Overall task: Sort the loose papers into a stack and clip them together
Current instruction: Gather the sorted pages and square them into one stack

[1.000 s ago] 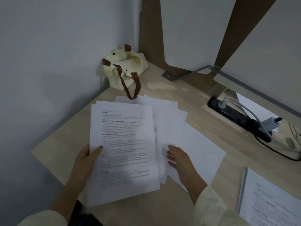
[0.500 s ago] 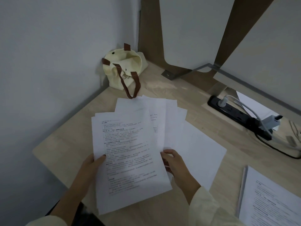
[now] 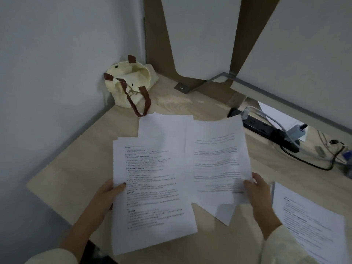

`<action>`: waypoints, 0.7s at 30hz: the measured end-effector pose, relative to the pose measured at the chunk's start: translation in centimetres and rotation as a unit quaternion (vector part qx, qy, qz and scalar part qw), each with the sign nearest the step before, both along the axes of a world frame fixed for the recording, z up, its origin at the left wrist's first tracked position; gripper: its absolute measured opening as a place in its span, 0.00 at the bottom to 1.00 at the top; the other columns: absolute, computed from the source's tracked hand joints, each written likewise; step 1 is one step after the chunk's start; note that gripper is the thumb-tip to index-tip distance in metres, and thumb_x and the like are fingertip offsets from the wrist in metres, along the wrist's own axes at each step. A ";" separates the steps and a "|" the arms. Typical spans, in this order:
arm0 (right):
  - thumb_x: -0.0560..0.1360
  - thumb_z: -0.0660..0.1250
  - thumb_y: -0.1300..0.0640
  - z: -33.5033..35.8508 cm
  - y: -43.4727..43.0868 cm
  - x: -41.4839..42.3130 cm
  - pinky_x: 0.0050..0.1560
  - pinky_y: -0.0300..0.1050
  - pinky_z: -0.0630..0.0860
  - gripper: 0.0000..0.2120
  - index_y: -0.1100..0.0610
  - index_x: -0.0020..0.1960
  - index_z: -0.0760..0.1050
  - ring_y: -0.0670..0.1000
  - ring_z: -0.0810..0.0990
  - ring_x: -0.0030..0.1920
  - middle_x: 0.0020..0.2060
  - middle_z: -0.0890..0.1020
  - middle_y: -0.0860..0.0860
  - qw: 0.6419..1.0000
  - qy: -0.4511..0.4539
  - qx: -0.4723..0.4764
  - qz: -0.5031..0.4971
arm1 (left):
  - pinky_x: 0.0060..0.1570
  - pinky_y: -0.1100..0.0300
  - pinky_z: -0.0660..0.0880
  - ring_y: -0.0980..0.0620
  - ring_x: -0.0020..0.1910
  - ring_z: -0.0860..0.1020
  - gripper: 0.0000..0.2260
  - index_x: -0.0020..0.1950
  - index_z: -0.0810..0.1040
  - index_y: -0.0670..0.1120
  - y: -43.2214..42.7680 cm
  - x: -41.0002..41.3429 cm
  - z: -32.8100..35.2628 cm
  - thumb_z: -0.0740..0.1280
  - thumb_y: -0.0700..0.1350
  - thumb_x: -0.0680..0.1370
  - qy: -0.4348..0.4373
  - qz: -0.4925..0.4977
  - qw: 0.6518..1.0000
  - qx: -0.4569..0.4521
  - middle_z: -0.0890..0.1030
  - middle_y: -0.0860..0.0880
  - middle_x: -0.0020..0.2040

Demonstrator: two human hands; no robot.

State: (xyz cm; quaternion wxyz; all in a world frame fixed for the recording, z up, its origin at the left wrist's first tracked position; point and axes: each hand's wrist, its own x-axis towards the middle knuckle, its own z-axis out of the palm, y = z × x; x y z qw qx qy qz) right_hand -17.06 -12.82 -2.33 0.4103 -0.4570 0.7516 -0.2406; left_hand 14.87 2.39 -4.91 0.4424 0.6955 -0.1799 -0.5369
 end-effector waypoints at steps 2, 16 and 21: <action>0.75 0.56 0.67 1.4 -0.2 -1.8 0.35 0.41 0.69 0.11 0.55 0.51 0.71 0.54 0.75 0.39 0.42 0.78 0.57 0.995 -0.063 -0.055 -0.047 | 0.41 0.60 0.77 0.52 0.46 0.83 0.11 0.58 0.78 0.50 -0.6 -1.1 -0.1 0.63 0.41 0.77 0.006 -0.033 0.999 0.017 0.84 0.51 0.50; 0.73 0.62 0.65 4.1 0.6 -6.1 0.37 0.44 0.78 0.06 0.60 0.48 0.76 0.55 0.81 0.40 0.46 0.80 0.60 0.957 -0.242 0.147 0.069 | 0.57 0.47 0.75 0.45 0.56 0.79 0.14 0.62 0.75 0.47 -4.5 -5.0 -1.2 0.60 0.38 0.78 0.040 -0.160 0.984 0.072 0.81 0.45 0.59; 0.77 0.58 0.59 2.0 -0.3 -5.7 0.41 0.43 0.67 0.07 0.56 0.42 0.73 0.53 0.76 0.42 0.42 0.77 0.56 0.935 0.188 0.143 0.266 | 0.59 0.44 0.74 0.44 0.54 0.80 0.16 0.61 0.76 0.45 -4.7 -4.7 -2.5 0.59 0.51 0.79 0.049 -0.088 0.988 0.114 0.82 0.45 0.54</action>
